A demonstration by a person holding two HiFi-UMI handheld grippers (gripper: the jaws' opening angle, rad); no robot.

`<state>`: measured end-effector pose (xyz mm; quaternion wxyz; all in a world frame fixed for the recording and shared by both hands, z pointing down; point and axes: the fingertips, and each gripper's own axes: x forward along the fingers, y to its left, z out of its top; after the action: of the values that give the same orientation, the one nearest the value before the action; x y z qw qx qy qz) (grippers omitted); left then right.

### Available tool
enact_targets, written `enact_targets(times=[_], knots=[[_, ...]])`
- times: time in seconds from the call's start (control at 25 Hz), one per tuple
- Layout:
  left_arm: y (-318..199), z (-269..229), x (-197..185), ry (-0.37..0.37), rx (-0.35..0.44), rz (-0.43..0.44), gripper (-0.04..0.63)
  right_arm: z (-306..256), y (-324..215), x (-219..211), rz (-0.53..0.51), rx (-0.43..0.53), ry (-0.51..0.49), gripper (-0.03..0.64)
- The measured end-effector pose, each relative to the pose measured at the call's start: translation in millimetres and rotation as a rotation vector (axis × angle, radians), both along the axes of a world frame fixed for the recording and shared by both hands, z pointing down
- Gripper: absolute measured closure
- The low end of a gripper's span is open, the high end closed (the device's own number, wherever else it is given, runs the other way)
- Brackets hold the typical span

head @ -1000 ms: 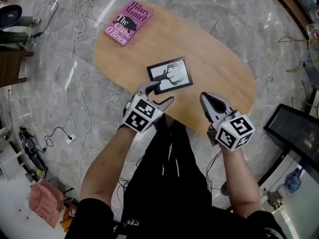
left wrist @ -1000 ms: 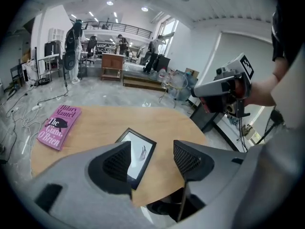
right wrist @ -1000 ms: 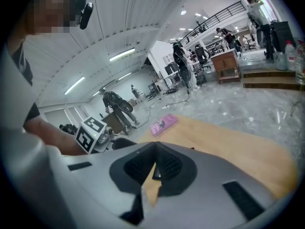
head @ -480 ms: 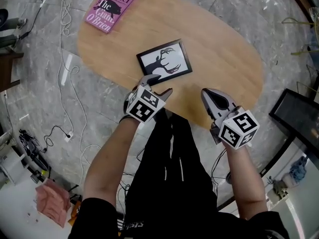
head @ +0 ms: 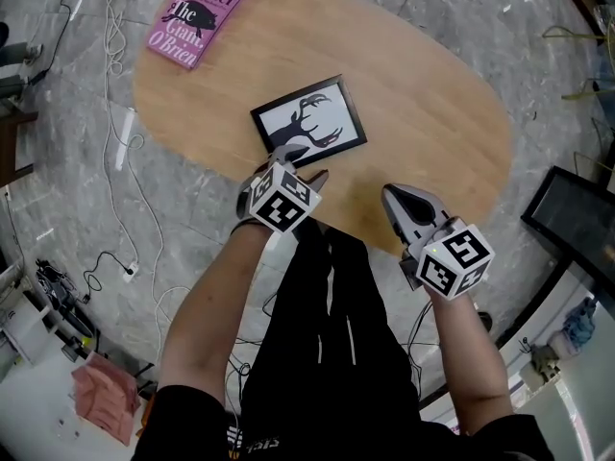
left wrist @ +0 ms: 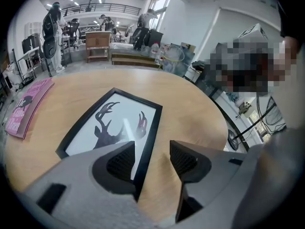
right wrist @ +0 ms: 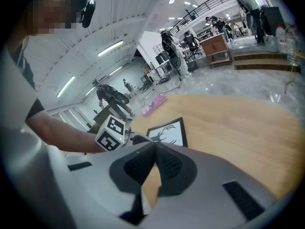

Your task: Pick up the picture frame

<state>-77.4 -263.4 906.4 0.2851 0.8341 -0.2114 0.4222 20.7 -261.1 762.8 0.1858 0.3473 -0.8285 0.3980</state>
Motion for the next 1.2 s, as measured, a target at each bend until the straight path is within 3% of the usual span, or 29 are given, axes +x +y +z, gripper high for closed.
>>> enact_targets(times=[0.32,0.48,0.92,1.2], knots=[[-4.1,17.7,-3.9,-0.078,0.049,0.100,0.411,9.3,-1.5,3.0,0.040,-0.029,-0.040,0.611],[3.7,18.4,-0.3,-0.085,0.038,0.127,0.430,5.1,-0.1,6.1,0.044,-0.028,-0.053,0.611],[3.1,27.7,-1.3,-0.204,0.036,0.273,0.494,-6.1,-1.6,7.8,0.016,-0.026,-0.059,0.611],[0.7,30.3,-1.8,-0.237,0.071,0.266,0.518,-7.2,-5.0,7.3,0.028,-0.026,-0.072,0.611]])
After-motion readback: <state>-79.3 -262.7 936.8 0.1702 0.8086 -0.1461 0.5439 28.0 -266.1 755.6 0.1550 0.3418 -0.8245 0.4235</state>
